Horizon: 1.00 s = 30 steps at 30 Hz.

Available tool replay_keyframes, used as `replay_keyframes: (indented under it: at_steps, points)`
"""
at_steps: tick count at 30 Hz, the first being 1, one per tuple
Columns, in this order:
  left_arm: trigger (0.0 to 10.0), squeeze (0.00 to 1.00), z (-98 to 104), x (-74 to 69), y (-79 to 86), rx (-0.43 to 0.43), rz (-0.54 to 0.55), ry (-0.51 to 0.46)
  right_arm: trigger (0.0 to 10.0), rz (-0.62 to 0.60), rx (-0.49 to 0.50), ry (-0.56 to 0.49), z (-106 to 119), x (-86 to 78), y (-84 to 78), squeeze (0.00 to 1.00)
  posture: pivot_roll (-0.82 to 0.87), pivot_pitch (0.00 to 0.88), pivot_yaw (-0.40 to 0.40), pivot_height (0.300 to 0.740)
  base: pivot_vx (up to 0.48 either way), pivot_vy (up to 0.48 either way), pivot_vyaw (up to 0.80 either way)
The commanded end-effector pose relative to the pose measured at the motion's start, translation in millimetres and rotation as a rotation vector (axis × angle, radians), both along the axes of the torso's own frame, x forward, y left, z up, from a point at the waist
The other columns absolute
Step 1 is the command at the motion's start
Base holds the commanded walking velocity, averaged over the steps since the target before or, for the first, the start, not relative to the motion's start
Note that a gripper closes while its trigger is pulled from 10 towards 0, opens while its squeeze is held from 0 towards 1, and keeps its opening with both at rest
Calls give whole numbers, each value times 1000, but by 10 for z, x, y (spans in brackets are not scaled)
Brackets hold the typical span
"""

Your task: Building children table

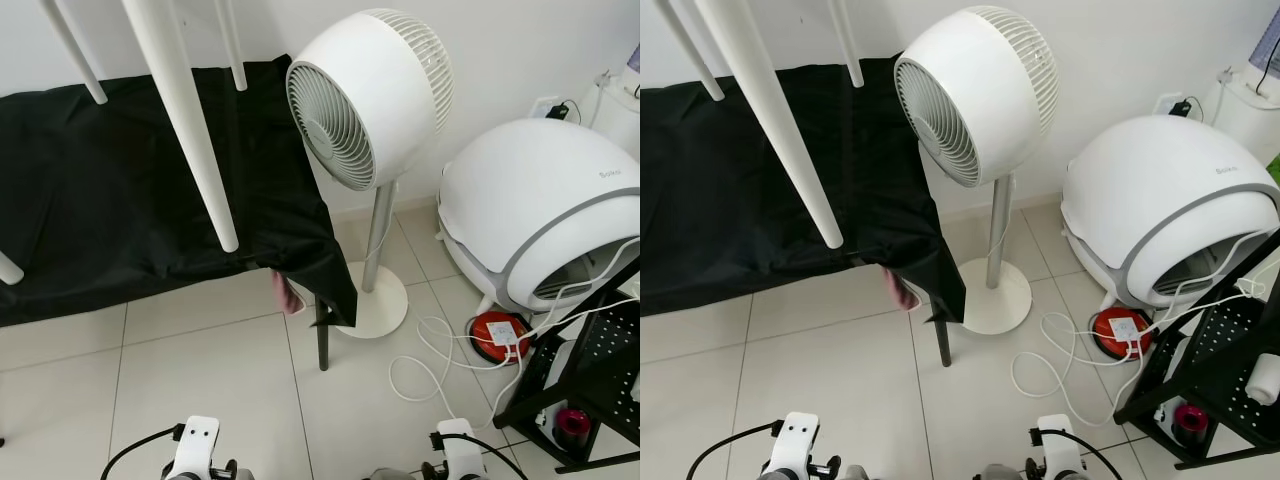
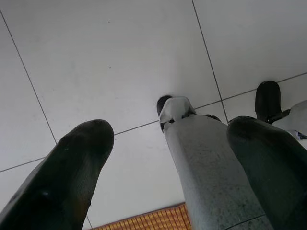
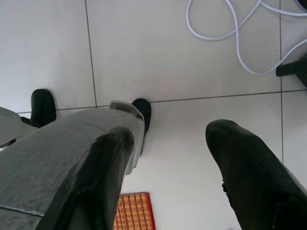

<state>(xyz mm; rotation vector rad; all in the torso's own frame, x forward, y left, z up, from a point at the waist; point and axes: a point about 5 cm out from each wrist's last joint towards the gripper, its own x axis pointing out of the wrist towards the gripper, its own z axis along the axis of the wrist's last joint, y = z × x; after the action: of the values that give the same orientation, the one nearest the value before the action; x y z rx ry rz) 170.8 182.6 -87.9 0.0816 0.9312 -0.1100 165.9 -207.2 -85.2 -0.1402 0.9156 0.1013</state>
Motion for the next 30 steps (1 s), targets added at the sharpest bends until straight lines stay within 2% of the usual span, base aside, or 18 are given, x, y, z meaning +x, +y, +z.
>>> replay_keyframes:
  at_steps: [1,9,30]
  points:
    - [10000,0,-28,-74,80,29,27,28,10000,5,17,34,-44,-70,57,0,-105,79,69,740,0,0,0]
    - [10000,0,-35,-87,66,9,37,33,10000,3,14,37,-45,-72,53,0,-105,85,65,740,0,0,0]
    - [10000,0,-54,-131,62,-2,63,43,10000,-2,18,47,-63,-104,76,0,-93,114,59,740,287,0,0]
